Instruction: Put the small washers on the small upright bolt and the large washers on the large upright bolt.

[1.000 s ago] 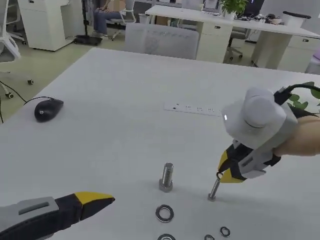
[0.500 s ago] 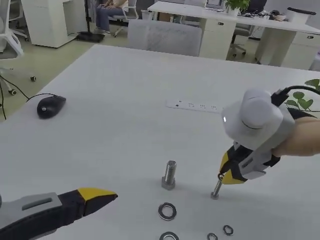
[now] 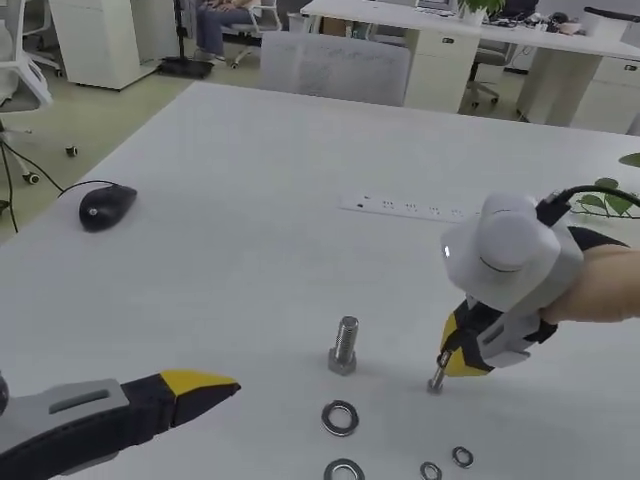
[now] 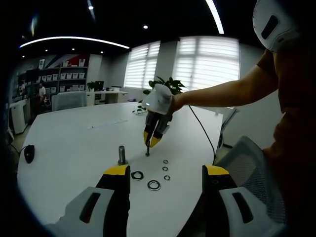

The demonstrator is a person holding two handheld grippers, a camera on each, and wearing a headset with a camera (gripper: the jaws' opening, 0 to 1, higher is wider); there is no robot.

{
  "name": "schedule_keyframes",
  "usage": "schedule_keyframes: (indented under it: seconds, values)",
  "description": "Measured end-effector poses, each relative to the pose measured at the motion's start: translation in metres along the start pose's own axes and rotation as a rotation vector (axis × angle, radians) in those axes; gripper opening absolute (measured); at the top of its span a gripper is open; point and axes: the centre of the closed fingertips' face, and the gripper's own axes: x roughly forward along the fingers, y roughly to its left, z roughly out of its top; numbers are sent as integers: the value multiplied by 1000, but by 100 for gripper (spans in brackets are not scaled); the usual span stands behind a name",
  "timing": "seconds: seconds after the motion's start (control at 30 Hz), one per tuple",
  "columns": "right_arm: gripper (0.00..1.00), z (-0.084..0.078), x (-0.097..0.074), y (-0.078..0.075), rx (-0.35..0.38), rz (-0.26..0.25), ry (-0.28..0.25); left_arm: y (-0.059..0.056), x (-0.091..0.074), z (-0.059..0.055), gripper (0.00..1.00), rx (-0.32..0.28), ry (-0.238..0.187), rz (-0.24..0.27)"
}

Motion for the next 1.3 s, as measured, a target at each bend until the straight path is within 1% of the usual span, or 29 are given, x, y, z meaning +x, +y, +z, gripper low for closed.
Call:
schedule_keyframes:
  seconds: [0.27,0.47,0.73,0.93,1.03,1.17,1.3]
  values:
    - [13,-6,13,0,-8,7,-1,1,2,-3,58,-8,11,-2]
    - [13,-10,23,0,-12,11,0,2,4,-3,58,-10,11,-4]
    - [14,-14,28,1,-28,11,-2,3,4,-3,58,-7,11,-2]
    - [14,-15,27,3,-28,16,1,3,4,-3,58,-7,14,-1]
    - [14,-15,25,3,-23,10,-1,3,2,-3,58,-5,14,2]
    - [14,-17,17,4,-14,-1,-4,3,0,-3,58,3,18,8]
    - [14,-20,8,7,1,-5,-3,2,-1,0,58,5,10,11]
